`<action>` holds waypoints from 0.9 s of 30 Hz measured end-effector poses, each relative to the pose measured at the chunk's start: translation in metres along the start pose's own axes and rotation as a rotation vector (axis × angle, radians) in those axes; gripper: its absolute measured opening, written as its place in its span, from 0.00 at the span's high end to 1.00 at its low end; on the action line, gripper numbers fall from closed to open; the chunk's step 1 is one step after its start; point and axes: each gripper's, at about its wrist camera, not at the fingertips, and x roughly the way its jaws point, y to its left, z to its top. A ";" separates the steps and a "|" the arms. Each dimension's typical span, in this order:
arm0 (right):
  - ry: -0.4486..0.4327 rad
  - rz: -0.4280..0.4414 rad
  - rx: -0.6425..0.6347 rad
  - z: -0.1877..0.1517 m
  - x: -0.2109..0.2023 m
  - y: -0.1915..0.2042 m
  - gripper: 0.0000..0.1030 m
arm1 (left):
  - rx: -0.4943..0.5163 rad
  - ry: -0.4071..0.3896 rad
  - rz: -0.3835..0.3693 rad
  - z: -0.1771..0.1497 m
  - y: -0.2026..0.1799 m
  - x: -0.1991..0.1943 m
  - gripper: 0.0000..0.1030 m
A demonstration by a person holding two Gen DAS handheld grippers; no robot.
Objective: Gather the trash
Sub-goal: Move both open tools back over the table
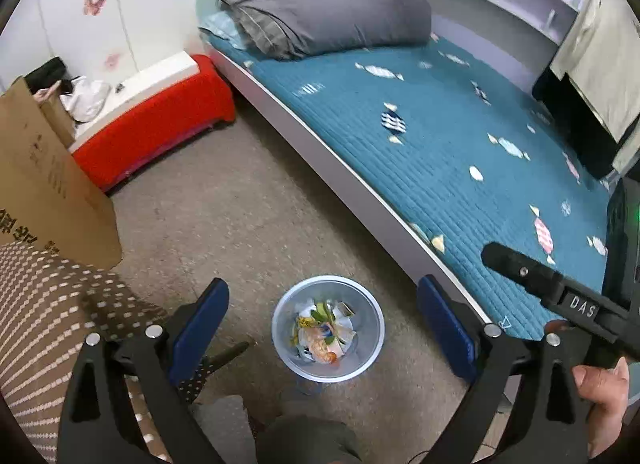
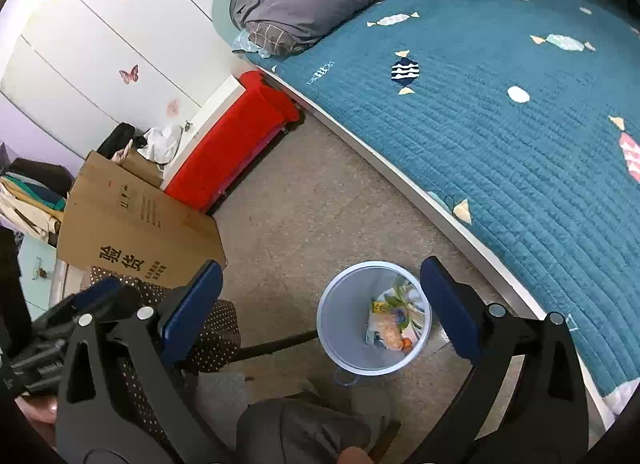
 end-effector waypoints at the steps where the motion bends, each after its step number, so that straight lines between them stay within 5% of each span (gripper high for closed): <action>1: -0.003 -0.004 -0.004 -0.001 -0.002 0.002 0.06 | -0.005 -0.012 0.004 -0.001 0.003 -0.007 0.10; 21: -0.126 -0.015 -0.270 -0.040 -0.063 0.149 0.06 | -0.149 -0.287 0.073 -0.060 0.083 -0.167 0.07; 27: -0.099 0.024 -0.388 -0.062 -0.065 0.201 0.06 | -0.201 -0.332 0.121 -0.088 0.118 -0.201 0.07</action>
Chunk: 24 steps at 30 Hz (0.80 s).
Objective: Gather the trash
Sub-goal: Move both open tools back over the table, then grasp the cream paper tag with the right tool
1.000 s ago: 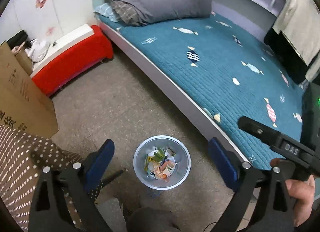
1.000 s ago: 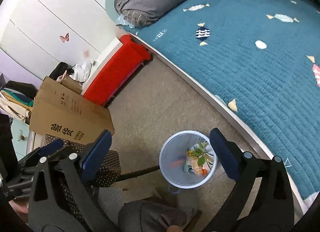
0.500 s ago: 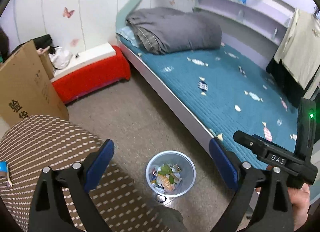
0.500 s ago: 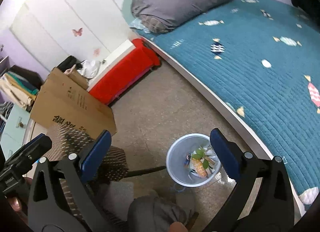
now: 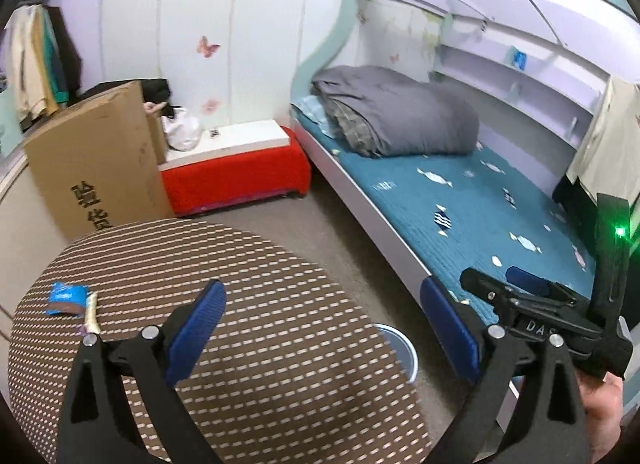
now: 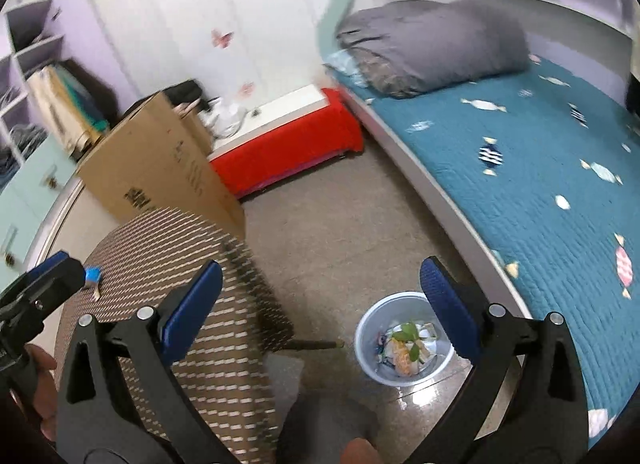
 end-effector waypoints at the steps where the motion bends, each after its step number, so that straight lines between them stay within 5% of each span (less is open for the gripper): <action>1: 0.014 0.011 -0.028 -0.001 0.001 0.012 0.06 | -0.011 -0.008 0.009 -0.002 0.009 -0.006 0.07; 24: 0.143 0.248 -0.376 -0.030 0.052 0.234 0.06 | -0.301 -0.061 0.263 -0.082 0.213 -0.081 0.07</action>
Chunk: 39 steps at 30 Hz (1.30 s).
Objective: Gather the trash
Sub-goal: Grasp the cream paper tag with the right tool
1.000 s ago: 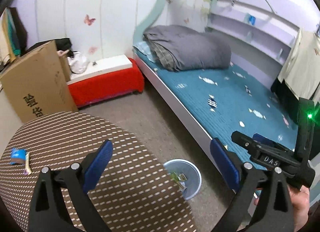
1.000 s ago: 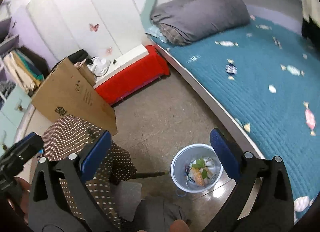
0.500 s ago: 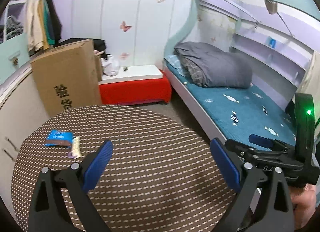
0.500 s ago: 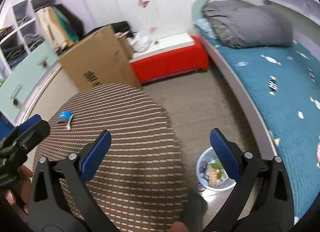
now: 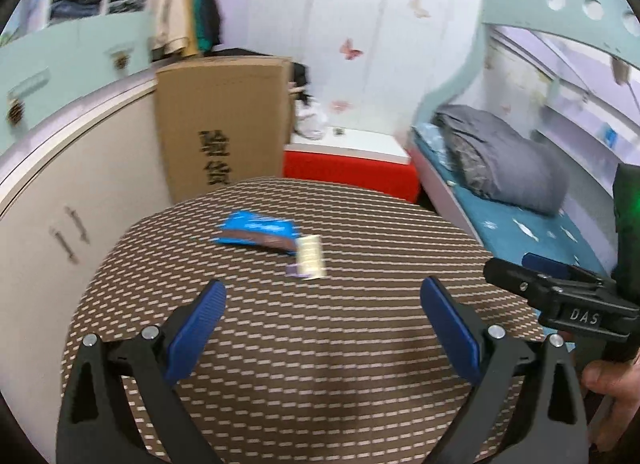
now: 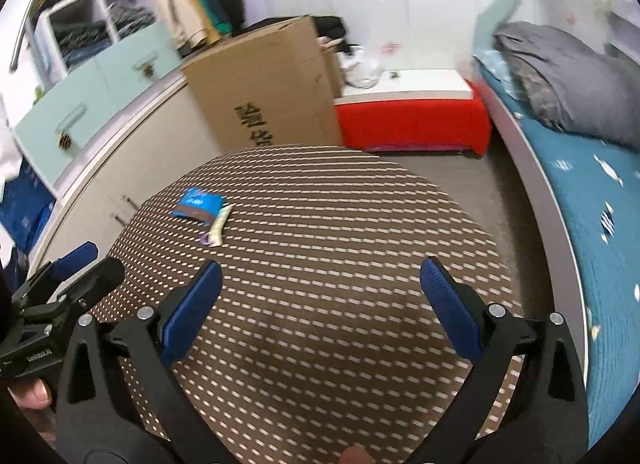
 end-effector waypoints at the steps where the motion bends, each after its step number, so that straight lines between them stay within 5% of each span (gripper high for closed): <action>1: 0.013 0.007 -0.032 0.003 0.009 0.012 0.06 | -0.019 -0.001 0.014 -0.001 0.011 0.001 0.07; 9: 0.101 0.045 -0.169 0.000 0.069 0.067 0.08 | -0.129 0.034 0.089 -0.017 0.075 0.011 0.07; 15: 0.142 0.063 -0.218 0.003 0.108 0.093 0.20 | -0.175 0.057 0.116 -0.025 0.096 0.019 0.07; 28: 0.141 0.084 -0.339 0.004 0.146 0.125 0.74 | -0.165 0.073 0.144 -0.014 0.108 0.048 0.07; 39: 0.128 0.103 -0.293 -0.004 0.129 0.098 0.78 | -0.075 0.092 0.110 0.007 0.084 0.085 0.07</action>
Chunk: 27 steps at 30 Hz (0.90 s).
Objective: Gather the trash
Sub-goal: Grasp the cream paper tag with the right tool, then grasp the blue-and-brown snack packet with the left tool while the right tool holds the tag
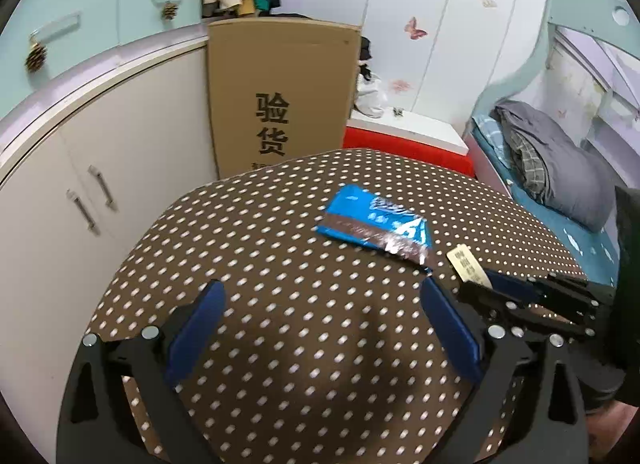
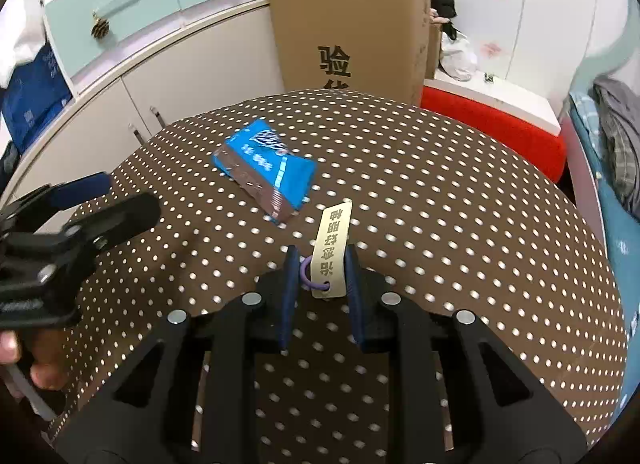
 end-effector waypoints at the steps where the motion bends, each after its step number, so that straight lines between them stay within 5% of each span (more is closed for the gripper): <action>1: -0.003 -0.002 0.012 -0.001 -0.002 -0.005 0.78 | 0.012 0.006 -0.004 0.002 -0.004 0.004 0.07; 13: -0.032 0.011 0.086 -0.008 -0.024 -0.041 0.78 | 0.029 0.084 0.023 0.039 -0.042 0.070 0.07; 17: -0.038 0.019 0.099 -0.011 -0.029 -0.048 0.78 | 0.052 0.090 -0.085 0.044 -0.051 0.084 0.08; 19: -0.040 0.021 0.109 -0.014 -0.031 -0.053 0.78 | 0.077 0.098 -0.183 0.046 -0.058 0.086 0.21; 21: -0.041 0.021 0.121 -0.017 -0.032 -0.058 0.78 | 0.132 0.111 -0.206 0.043 -0.068 0.087 0.24; 27: -0.051 0.023 0.167 -0.024 -0.038 -0.074 0.78 | 0.219 0.124 -0.273 0.030 -0.088 0.080 0.57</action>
